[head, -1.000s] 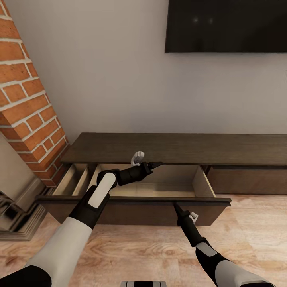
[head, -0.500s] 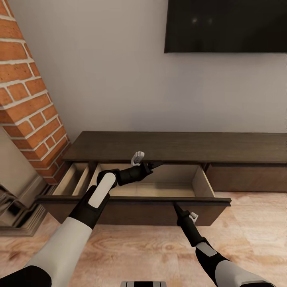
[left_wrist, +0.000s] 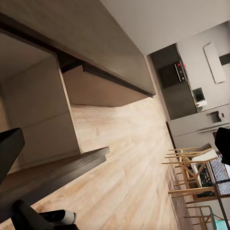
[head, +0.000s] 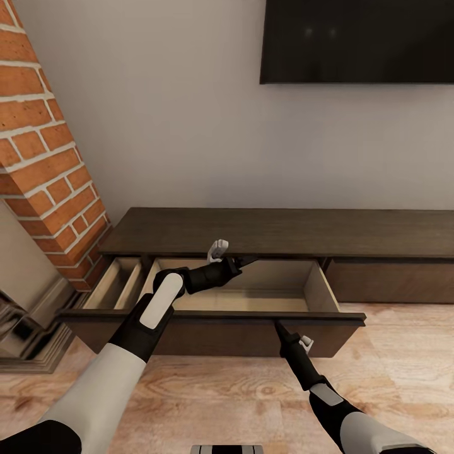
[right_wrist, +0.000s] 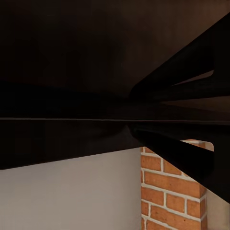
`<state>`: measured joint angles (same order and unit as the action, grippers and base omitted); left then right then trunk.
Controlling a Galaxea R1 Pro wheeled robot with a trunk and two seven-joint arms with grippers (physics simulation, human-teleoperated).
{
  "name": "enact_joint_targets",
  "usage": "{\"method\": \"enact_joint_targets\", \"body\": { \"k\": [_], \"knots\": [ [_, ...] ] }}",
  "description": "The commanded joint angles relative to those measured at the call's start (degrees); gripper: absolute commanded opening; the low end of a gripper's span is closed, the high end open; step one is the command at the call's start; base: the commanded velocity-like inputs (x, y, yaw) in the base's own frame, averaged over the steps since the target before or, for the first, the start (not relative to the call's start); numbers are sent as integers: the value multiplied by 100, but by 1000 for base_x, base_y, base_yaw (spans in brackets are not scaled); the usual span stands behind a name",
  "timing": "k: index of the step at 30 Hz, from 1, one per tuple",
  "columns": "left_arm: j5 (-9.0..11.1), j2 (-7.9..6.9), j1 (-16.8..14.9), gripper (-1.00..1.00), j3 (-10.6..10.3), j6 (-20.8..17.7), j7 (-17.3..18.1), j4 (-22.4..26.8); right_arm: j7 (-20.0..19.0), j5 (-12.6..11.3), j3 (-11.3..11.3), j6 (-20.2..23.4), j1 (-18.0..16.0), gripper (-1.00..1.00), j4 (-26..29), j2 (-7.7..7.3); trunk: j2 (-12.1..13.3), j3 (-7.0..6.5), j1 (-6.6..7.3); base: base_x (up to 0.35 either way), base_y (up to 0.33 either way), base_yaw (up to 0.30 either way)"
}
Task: Place each of the two pumpkins and all three candles from the living room inside a cabinet in the living room (use any cabinet), then make sure every cabinet is closed, and position the cauldron so it is next to a table in the living room.
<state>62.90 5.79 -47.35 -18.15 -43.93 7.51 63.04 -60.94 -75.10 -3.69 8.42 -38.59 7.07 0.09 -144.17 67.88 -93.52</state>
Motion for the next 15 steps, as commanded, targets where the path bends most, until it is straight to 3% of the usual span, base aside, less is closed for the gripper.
{"method": "enact_joint_targets", "body": {
  "k": [1,15],
  "knots": [
    [-15,1,-3,100,5,-19,23,-2,-70,-103,-9,89,-8,-100,5,0,-2,3,2,0,0,0],
    [-15,1,-3,100,5,-19,23,-2,-60,-101,-9,89,-8,-100,5,0,-2,3,2,-9,0,0]
  ]
}}
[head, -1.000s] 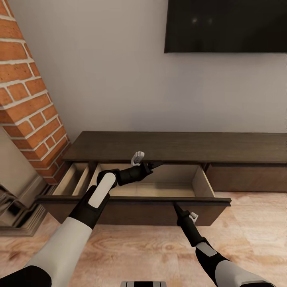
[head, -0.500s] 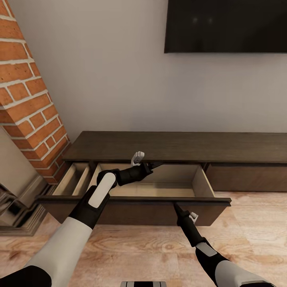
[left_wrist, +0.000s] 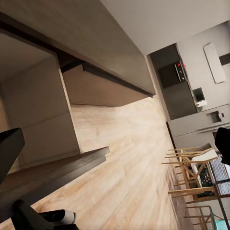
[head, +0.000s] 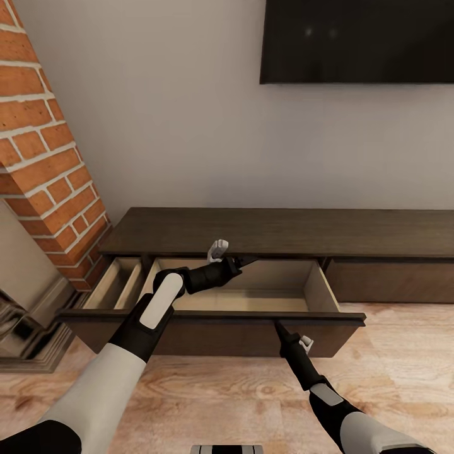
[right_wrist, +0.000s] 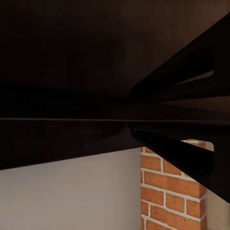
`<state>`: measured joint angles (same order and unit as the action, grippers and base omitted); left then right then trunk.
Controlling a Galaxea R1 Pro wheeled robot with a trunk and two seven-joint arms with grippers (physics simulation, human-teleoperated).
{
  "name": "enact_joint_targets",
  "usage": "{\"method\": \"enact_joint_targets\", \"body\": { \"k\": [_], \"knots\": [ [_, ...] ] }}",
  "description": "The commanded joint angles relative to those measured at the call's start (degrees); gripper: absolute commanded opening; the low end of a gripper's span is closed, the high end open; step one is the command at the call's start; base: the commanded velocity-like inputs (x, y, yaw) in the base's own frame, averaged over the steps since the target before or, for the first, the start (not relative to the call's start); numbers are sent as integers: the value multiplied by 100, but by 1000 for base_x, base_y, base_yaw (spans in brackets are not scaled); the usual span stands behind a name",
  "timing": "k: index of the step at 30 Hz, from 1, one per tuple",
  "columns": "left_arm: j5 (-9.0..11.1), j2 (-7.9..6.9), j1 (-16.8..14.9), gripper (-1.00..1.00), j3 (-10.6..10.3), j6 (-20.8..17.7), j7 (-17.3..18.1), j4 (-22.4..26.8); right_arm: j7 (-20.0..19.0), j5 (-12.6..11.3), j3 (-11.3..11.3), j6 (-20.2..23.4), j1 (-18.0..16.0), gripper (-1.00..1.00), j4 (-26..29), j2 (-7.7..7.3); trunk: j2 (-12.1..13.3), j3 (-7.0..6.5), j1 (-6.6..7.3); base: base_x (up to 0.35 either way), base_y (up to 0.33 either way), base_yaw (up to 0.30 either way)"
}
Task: Place each of the two pumpkins and all three candles from the living room inside a cabinet in the living room (use any cabinet), then make sure every cabinet is closed, and position the cauldron so it is next to a table in the living room.
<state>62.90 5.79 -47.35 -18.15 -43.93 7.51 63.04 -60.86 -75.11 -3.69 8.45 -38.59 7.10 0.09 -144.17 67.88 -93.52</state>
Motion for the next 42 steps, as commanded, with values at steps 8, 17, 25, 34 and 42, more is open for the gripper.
{"method": "enact_joint_targets", "body": {
  "k": [8,17,25,34,42],
  "knots": [
    [-15,1,-3,100,5,-19,23,-2,-45,-100,-9,87,-8,100,2,-1,-2,4,2,-1,0,0],
    [-15,1,-3,100,5,-19,23,-2,-40,-100,-9,95,-8,100,2,-1,-2,4,2,0,0,0],
    [-15,1,-3,100,5,-19,23,-2,-30,-100,-9,96,-8,100,2,-1,-2,4,2,0,0,0],
    [-15,1,-3,100,5,-19,23,-2,-15,204,-263,92,-8,100,-5,9,-2,4,2,-134,0,0],
    [-19,1,-3,100,5,-19,23,-2,-14,644,-440,86,-8,100,-12,17,-2,4,2,-209,0,0]
  ]
}}
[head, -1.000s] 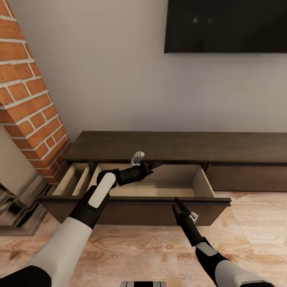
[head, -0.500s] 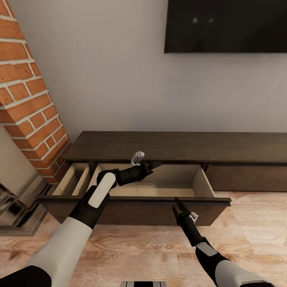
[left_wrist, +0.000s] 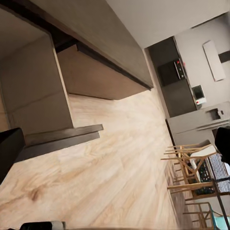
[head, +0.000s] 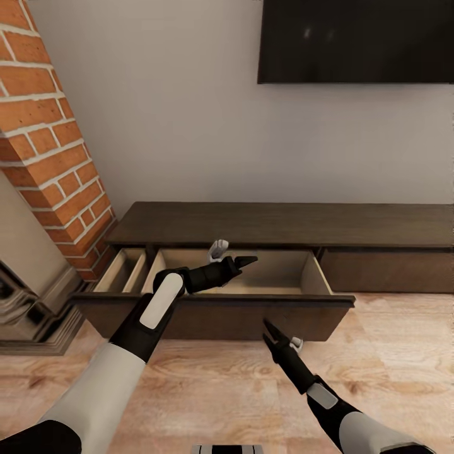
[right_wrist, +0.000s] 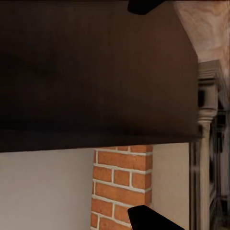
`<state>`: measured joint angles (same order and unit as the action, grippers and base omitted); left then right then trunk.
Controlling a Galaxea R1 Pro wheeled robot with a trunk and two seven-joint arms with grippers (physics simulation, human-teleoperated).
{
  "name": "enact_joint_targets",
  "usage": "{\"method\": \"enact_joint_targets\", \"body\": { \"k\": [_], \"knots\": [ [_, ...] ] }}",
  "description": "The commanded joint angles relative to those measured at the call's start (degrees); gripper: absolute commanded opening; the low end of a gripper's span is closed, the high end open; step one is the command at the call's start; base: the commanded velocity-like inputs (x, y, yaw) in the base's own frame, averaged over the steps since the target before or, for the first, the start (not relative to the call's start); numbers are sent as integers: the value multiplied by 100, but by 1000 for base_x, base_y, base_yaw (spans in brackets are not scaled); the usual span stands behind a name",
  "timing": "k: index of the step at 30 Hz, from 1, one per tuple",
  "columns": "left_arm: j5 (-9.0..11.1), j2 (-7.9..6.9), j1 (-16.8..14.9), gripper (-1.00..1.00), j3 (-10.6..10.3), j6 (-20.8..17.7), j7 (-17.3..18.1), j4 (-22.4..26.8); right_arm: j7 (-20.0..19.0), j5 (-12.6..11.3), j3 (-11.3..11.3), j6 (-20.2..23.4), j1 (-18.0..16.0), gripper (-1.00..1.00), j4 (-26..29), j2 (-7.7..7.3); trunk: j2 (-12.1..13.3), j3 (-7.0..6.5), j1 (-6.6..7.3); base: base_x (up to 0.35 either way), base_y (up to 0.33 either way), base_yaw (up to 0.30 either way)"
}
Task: Place each of the two pumpkins and all three candles from the living room inside a cabinet in the living room (use any cabinet), then make sure every cabinet is closed, and position the cauldron so it is next to a table in the living room.
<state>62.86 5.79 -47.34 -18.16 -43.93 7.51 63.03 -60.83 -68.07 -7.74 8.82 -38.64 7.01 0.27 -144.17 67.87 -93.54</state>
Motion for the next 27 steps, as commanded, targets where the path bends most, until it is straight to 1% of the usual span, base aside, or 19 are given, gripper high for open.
{"method": "enact_joint_targets", "body": {
  "k": [1,7,9,11,12,13,15,16,17,18,20,22,23,24,27],
  "knots": [
    [-15,1,-3,100,5,-19,22,-2,-17,-46,-41,49,-3,100,-5,-1,-2,4,3,-212,0,0],
    [-18,1,-3,100,5,-19,22,-2,8,-22,-62,54,-3,100,-10,-1,-2,4,3,-212,0,0],
    [-19,1,-3,100,5,-19,22,-2,204,17,-66,57,-3,100,-13,2,-2,4,3,-136,0,0],
    [-19,1,-3,100,5,-19,22,-2,605,137,-68,62,-3,100,-13,1,-2,4,3,-64,0,0],
    [-19,1,-3,100,5,-19,22,-2,856,261,-77,72,-3,100,-7,-1,-2,4,3,-32,0,0],
    [-19,1,-3,100,5,-19,22,-2,1102,438,-108,85,-3,100,-2,-9,-2,4,3,-20,0,0],
    [-19,1,-3,100,5,-19,22,-2,1294,659,-158,91,-3,100,9,-16,-2,4,3,-15,0,0],
    [-19,1,-3,100,5,-19,22,-2,1442,900,-209,95,-3,100,28,-18,-2,4,3,-8,0,0],
    [-19,1,-3,100,3,-19,22,-2,1602,1249,-261,102,-3,100,71,-22,-2,4,3,-4,0,0],
    [-19,1,-3,100,2,-19,22,-2,1651,1351,-270,106,-3,100,87,-23,-2,4,3,-3,0,0],
    [-19,1,-3,100,2,-21,22,-2,1883,1679,-292,124,-3,100,140,-25,-2,4,3,-2,0,0],
    [-19,1,-3,100,0,-20,22,-2,2028,1782,-300,135,-3,100,155,-26,-2,4,3,-1,0,0],
    [-21,1,-3,100,-2,-20,20,-2,2212,1874,-320,186,-3,100,180,-27,-2,4,3,0,0,0],
    [-25,1,-3,100,-3,-20,19,-2,2292,1910,-341,232,-3,100,198,-24,-2,4,3,0,0,0],
    [-34,1,-3,100,-3,-19,18,-2,2374,1947,-427,288,-3,100,222,-21,-2,4,3,0,0,0]
  ]
}}
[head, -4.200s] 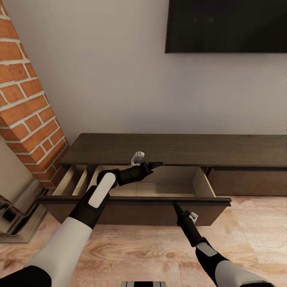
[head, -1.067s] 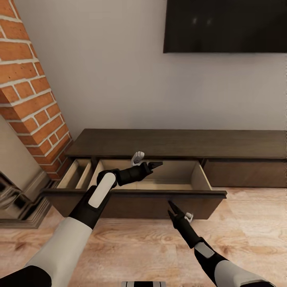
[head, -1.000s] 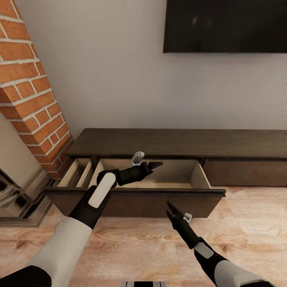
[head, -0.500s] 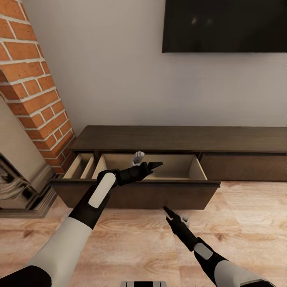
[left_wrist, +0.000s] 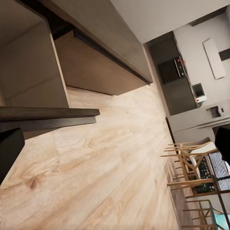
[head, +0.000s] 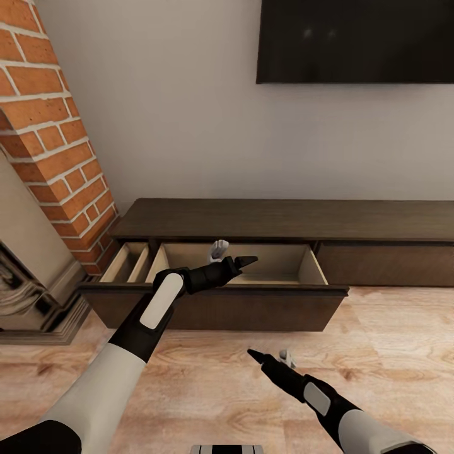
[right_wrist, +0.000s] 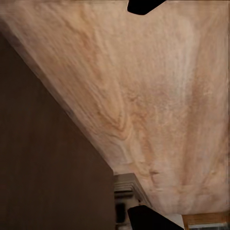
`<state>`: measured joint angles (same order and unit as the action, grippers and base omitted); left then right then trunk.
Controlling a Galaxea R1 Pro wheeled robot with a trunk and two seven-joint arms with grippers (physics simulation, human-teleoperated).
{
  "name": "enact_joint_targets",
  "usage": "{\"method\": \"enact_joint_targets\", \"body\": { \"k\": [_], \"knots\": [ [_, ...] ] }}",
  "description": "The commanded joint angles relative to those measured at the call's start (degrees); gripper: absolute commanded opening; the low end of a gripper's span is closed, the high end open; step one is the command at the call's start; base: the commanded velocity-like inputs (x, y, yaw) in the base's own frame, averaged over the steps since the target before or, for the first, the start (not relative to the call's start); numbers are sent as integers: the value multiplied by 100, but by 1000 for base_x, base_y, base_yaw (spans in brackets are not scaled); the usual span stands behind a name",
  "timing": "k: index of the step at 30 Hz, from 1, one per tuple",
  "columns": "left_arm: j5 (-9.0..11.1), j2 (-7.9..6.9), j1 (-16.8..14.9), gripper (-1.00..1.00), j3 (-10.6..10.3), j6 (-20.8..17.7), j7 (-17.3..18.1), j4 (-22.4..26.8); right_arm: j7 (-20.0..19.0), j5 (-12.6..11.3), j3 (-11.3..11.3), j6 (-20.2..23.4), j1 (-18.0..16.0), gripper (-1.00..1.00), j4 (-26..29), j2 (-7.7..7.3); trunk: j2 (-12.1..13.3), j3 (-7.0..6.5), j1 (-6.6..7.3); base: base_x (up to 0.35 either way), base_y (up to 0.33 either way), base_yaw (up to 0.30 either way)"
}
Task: Place each of the two pumpkins and all three candles from the living room inside a cabinet in the living room (use any cabinet), then make sure every cabinet is closed, and position the cauldron so it is next to a table in the living room.
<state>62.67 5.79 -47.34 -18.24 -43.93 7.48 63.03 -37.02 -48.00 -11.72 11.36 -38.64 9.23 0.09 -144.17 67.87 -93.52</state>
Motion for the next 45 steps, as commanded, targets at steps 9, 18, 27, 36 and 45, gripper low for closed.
{"method": "enact_joint_targets", "body": {
  "k": [9,18,27,36,45],
  "knots": [
    [-26,1,-3,100,5,-19,17,-2,46,-37,-711,38,-3,100,90,0,-2,4,1,0,0,0],
    [-36,1,-3,100,5,-19,17,-2,54,-34,-822,33,-3,100,159,0,-2,4,1,0,0,0],
    [-84,2,-3,100,5,-19,-16,-2,90,-34,-823,50,-3,100,207,0,0,-18,4,0,0,0],
    [-107,4,-3,100,5,-19,-22,-9,106,-34,-823,76,-3,100,210,0,12,-217,27,0,0,0],
    [-179,7,-9,100,5,-19,-27,-93,96,166,-843,87,-25,100,226,0,24,-417,50,0,0,0]
  ]
}}
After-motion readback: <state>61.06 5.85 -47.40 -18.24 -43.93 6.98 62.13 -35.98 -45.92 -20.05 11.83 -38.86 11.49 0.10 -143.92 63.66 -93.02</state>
